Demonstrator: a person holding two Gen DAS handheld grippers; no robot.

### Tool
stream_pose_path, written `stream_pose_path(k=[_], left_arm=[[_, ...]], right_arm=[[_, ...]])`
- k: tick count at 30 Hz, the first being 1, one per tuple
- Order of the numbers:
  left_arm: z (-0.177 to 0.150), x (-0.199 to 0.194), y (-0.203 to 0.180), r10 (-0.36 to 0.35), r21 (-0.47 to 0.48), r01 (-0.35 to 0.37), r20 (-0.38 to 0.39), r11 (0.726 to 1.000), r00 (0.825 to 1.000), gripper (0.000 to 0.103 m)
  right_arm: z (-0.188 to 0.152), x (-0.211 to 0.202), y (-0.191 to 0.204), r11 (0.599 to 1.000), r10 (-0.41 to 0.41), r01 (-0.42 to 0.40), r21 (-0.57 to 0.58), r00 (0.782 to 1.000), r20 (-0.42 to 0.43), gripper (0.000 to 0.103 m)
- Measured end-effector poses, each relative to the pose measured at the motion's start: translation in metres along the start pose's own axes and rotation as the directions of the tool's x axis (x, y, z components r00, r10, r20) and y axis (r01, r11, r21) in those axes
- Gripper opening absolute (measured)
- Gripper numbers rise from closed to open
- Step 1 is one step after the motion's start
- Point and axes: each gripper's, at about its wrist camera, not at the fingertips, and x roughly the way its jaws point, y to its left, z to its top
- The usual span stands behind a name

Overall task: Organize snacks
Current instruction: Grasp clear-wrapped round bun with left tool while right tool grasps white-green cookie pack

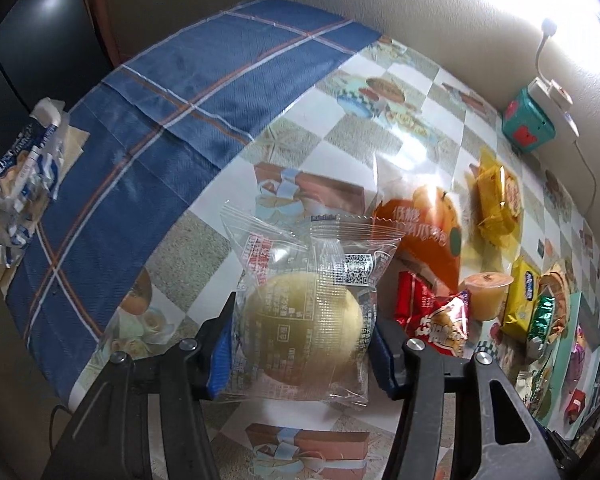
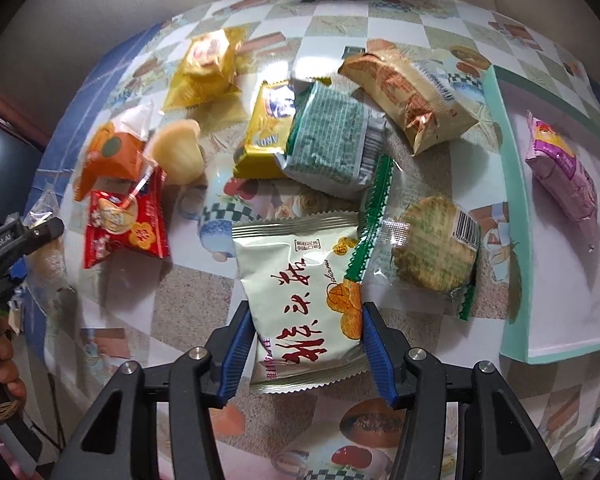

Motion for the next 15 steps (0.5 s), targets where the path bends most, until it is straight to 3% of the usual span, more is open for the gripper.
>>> stream_pose_path(k=[4, 9, 15], left_arm=[[0.002, -0.015, -0.002, -0.002, 0.006, 0.001, 0.035, 1.000, 0.999, 0.058], [0.000, -0.038, -0.014, -0.003, 0.038, 0.000, 0.090, 0.999, 0.996, 0.058], [-0.007, -0.058, -0.041, -0.023, 0.102, 0.009, 0.137, 0.995, 0.990, 0.058]], right_arm=[[0.001, -0.021, -0.007, 0.999, 0.038, -0.038, 0.013, 0.999, 0.026, 0.056], [0.003, -0.057, -0.011, 1.000, 0.026, -0.027, 0.001, 0.992, 0.122, 0.056], [0.004, -0.078, -0.033, 0.997, 0.036, -0.046, 0.057, 0.984, 0.172, 0.056]])
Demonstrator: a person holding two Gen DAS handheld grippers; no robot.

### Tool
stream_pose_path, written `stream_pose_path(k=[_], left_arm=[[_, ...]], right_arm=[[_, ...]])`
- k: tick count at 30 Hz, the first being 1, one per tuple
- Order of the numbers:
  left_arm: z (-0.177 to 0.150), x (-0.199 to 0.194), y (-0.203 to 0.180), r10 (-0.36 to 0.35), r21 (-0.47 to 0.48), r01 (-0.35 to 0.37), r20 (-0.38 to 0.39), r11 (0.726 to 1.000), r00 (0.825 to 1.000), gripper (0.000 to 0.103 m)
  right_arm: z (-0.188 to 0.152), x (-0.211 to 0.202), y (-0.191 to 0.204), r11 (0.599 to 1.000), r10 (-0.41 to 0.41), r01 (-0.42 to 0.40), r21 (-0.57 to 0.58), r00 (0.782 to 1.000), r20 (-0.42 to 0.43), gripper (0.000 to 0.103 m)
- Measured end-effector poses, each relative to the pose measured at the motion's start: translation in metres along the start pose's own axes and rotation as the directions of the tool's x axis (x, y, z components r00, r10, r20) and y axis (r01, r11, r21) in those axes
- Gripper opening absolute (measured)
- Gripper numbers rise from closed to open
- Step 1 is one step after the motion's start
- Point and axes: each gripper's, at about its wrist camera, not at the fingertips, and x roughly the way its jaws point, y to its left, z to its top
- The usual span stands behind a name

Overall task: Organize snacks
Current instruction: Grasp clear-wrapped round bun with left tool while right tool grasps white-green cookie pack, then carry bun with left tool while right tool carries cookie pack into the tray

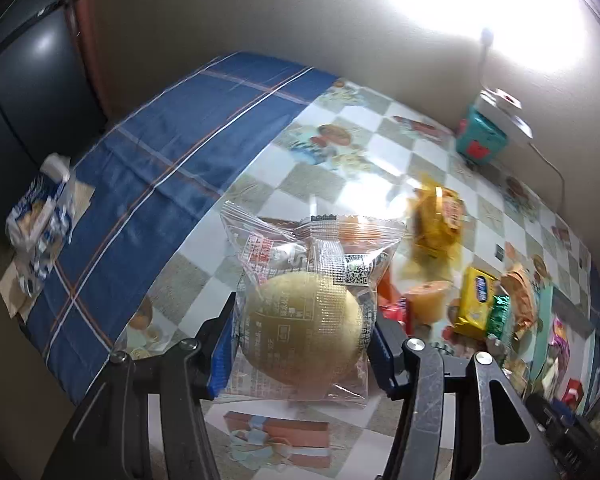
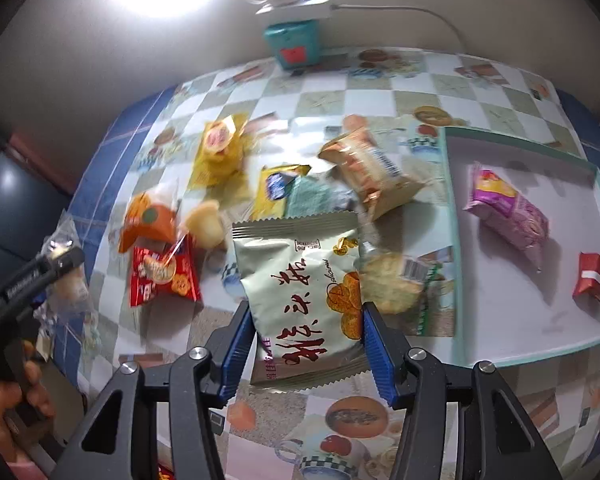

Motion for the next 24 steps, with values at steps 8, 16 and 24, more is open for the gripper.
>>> stream_pose_path(k=[8, 16, 24], left_arm=[[-0.010, -0.008, -0.052, -0.073, 0.102, 0.074, -0.011, 0.992, 0.997, 0.058], [-0.025, -0.021, -0.131, -0.127, 0.267, 0.121, 0.005, 0.956, 0.992, 0.058], [-0.047, -0.028, -0.205, -0.195, 0.385, 0.189, -0.024, 0.903, 0.981, 0.058]], right_arm=[[0.010, -0.013, -0.055, 0.987, -0.093, 0.086, 0.138, 0.995, 0.046, 0.056], [0.015, -0.027, -0.118, 0.949, -0.191, 0.169, 0.267, 0.980, 0.059, 0.056], [0.012, -0.035, -0.160, 0.913, -0.264, 0.231, 0.335, 0.963, 0.056, 0.056]])
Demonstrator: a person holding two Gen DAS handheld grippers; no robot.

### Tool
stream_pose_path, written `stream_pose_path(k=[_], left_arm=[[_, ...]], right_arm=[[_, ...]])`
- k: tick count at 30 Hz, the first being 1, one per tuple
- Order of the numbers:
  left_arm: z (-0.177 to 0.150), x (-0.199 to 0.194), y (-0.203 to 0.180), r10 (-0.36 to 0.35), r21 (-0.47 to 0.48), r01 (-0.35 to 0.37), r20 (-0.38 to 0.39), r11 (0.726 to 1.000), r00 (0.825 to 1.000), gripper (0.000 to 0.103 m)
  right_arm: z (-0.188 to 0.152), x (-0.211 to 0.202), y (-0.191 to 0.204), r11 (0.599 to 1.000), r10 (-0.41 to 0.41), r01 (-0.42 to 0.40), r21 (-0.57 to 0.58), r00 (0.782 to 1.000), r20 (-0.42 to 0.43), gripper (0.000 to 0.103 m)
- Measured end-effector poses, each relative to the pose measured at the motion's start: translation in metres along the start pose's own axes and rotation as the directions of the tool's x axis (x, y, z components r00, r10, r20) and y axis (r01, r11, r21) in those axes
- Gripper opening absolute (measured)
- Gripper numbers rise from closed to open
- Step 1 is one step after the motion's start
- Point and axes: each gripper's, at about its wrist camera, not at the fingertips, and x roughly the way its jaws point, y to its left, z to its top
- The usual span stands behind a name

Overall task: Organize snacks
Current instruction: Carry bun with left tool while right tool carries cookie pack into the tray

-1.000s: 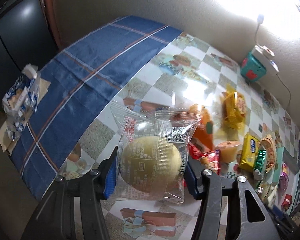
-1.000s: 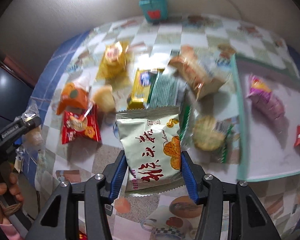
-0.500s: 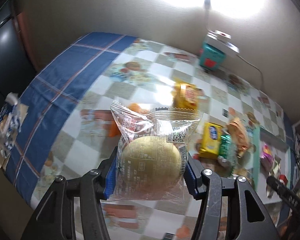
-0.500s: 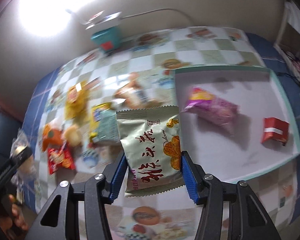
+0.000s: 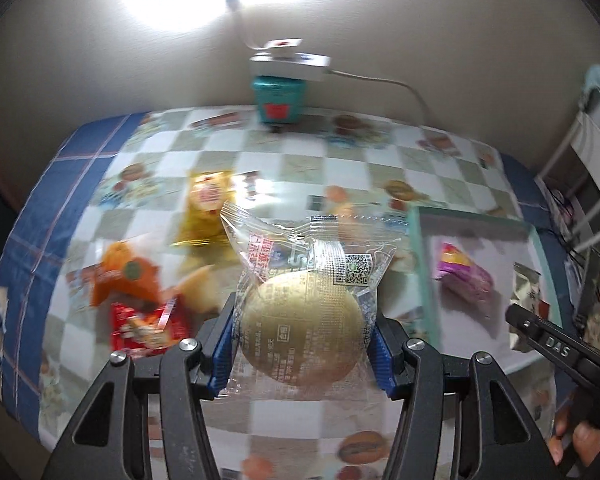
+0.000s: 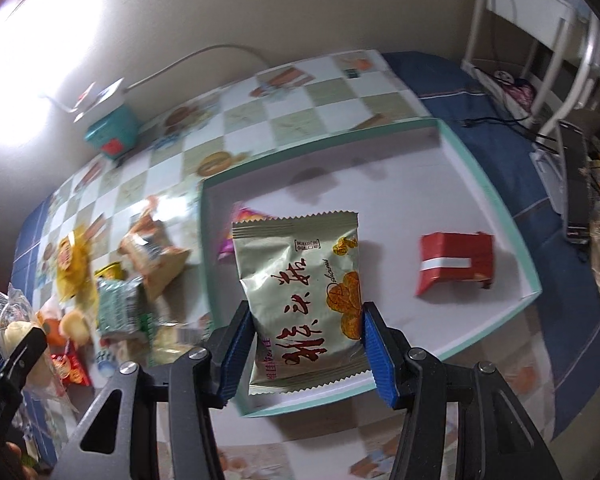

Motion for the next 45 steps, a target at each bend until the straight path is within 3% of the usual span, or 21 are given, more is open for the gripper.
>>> stream_pose_path(k=[8, 23, 35, 45], left_arm=[[-0.003, 0.014, -0.067, -0.093, 0.092, 0.095, -0.033, 0.991, 0.995, 0.058], [-0.009, 0.045, -0.141, -0.203, 0.211, 0.218, -0.089, 0.953, 0.975, 0.058], [-0.017, 0.080, -0.157, -0.239, 0.211, 0.277, -0.187, 0.937, 0.953, 0.058], [-0.022, 0.090, -0.161, -0.230, 0.224, 0.275, -0.209, 0.935, 0.951, 0.058]], right_arm=[[0.007, 0.000, -0.034, 0.997, -0.044, 0.044, 0.059, 0.999, 0.009, 0.056], [0.009, 0.021, -0.067, 0.990, -0.063, 0.066, 0.128, 0.998, -0.025, 0.057], [0.005, 0.042, -0.082, 0.983, -0.074, 0.087, 0.161, 0.994, -0.084, 0.057], [0.002, 0.052, -0.086, 0.982, -0.075, 0.093, 0.164, 0.991, -0.112, 0.057]])
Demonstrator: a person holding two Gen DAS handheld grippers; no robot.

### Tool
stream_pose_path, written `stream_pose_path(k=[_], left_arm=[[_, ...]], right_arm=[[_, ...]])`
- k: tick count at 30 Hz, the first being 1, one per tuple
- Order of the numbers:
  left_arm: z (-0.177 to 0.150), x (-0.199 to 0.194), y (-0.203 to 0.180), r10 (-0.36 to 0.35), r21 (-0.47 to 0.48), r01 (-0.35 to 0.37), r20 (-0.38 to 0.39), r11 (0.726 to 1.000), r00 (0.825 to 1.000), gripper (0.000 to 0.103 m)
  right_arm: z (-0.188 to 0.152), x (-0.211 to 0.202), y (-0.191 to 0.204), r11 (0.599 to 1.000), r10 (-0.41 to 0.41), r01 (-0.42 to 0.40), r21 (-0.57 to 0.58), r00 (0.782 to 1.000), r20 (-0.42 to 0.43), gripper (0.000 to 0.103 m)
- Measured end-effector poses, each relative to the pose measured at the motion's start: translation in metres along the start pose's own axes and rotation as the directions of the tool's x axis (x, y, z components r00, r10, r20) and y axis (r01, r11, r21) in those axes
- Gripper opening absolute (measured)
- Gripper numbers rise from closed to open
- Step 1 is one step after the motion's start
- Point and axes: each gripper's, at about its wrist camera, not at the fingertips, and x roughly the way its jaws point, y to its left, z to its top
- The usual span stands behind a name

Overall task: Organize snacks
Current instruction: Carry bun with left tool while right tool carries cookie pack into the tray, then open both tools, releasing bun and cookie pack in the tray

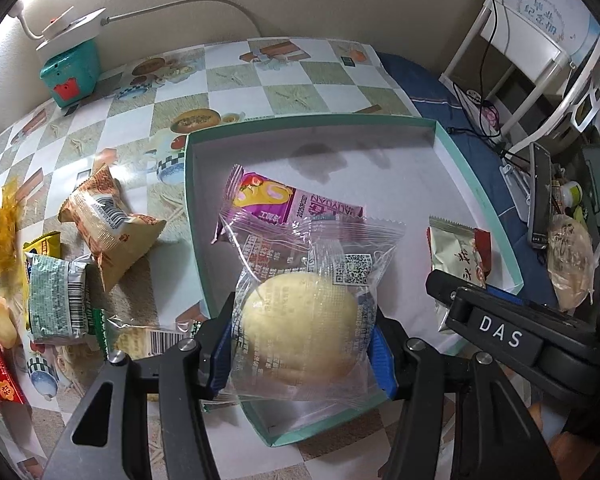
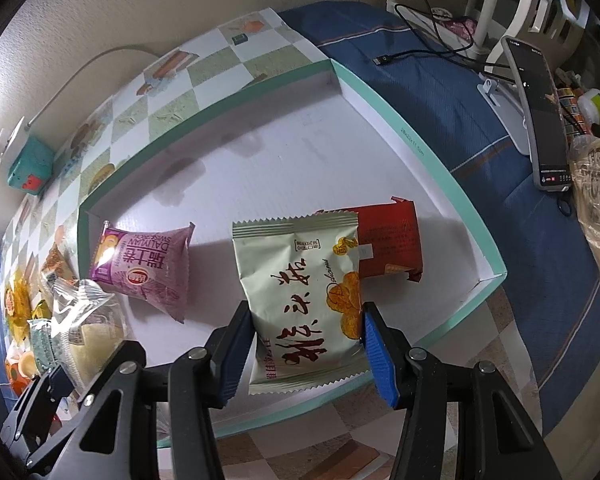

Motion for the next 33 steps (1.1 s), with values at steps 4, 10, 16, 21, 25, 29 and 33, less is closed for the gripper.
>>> stream_pose_path(k=[4, 10, 16, 21, 25, 29, 33], left_arm=[[-0.002, 0.005, -0.003, 0.004, 0.015, -0.004, -0.009, 1.000, 1.000, 0.058], [-0.004, 0.006, -0.007, 0.012, 0.031, -0.011, -0.016, 0.999, 1.000, 0.066], [-0.003, -0.002, -0.010, 0.027, 0.049, -0.027, 0.003, 0.998, 1.000, 0.072], [-0.002, -0.012, -0.009, 0.033, 0.055, -0.034, 0.010, 0.998, 0.999, 0.072], [-0.001, -0.021, -0.006, 0.033, 0.054, -0.034, 0.024, 0.998, 0.999, 0.072], [0.001, -0.029, 0.001, 0.041, 0.032, -0.042, 0.037, 0.999, 0.998, 0.072], [0.002, -0.034, 0.015, 0.066, -0.007, -0.066, 0.038, 0.998, 0.997, 0.073]], right_arm=[[0.002, 0.002, 0.002, 1.000, -0.003, 0.003, 0.001, 1.000, -0.003, 0.057], [0.003, 0.009, 0.003, 1.000, -0.001, 0.001, -0.003, 1.000, -0.018, 0.057], [0.003, 0.007, 0.005, 1.000, 0.000, 0.000, -0.009, 1.000, -0.016, 0.057], [0.003, 0.000, 0.007, 1.000, 0.004, -0.005, -0.022, 1.000, -0.012, 0.059], [0.002, -0.012, 0.006, 1.000, 0.021, -0.021, -0.020, 1.000, 0.010, 0.067], [0.003, -0.023, 0.007, 0.999, 0.025, -0.025, -0.025, 0.999, 0.034, 0.070], [0.005, -0.031, 0.010, 0.999, 0.031, -0.029, -0.032, 0.998, 0.055, 0.080]])
